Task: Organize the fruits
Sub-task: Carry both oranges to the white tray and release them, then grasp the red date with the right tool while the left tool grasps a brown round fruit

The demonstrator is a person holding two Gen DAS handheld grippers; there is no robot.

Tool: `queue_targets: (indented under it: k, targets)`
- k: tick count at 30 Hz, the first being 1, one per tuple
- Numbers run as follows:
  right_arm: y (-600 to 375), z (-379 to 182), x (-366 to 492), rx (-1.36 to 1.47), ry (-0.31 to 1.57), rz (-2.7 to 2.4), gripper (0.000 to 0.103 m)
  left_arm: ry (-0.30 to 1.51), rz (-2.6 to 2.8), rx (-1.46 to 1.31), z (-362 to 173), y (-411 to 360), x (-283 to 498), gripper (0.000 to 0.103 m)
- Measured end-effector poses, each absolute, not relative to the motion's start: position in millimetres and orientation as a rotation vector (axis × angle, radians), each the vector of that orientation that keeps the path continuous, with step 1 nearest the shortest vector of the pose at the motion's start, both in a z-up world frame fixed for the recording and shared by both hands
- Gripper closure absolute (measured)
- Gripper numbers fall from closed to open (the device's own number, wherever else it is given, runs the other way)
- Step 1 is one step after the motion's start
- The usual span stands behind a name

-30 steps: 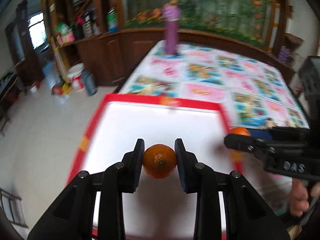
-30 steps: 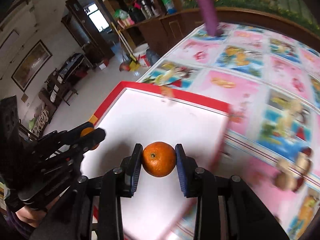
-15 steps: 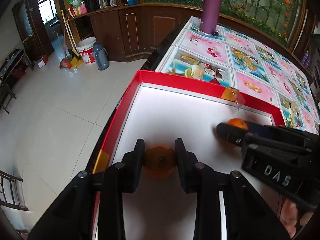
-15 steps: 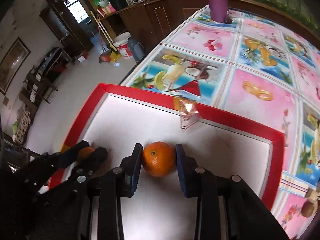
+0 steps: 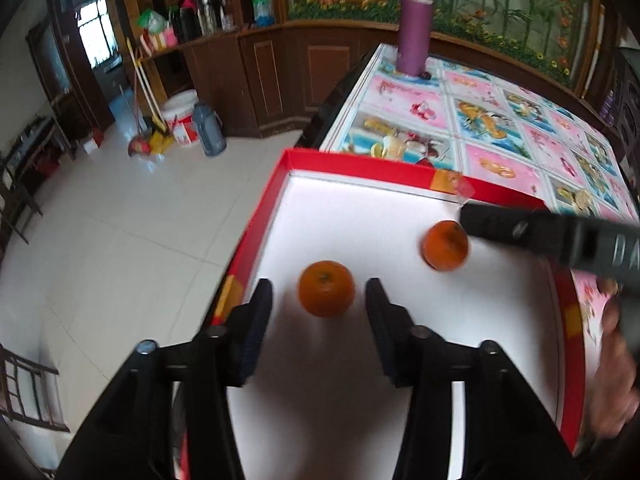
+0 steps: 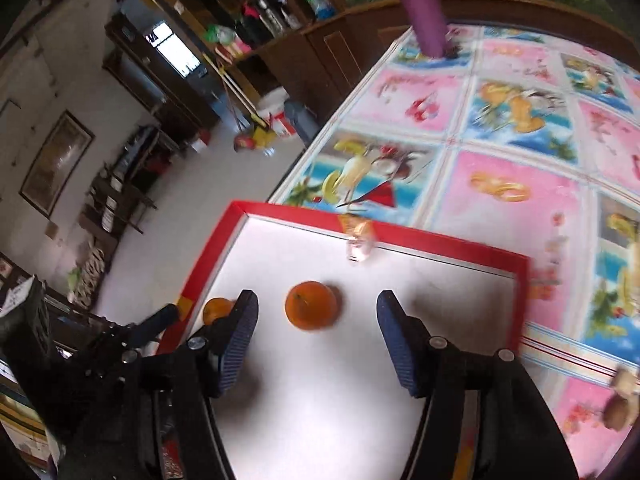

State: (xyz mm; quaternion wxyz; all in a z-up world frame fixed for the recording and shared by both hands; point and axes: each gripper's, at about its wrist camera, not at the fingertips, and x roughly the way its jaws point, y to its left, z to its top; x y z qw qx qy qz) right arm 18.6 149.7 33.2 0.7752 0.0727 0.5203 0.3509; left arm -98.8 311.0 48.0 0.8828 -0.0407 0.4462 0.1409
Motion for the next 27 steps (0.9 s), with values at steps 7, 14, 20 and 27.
queue_targets:
  k: [7, 14, 20, 27]
  targets:
    - [38, 54, 2, 0.197, 1.074, 0.691, 0.042, 0.834, 0.232, -0.03, 83, 274, -150, 0.033]
    - [-89, 52, -32, 0.229, 1.051, 0.507, 0.042, 0.822, -0.024, -0.016, 80, 171, -155, 0.029]
    - [-165, 38, -50, 0.29, 1.032, 0.391, 0.041, 0.873, -0.18, 0.007, 61, 91, -138, 0.029]
    - [-203, 15, -31, 0.31, 1.02, 0.307, 0.043, 0.919, -0.215, 0.032, 45, 42, -116, 0.029]
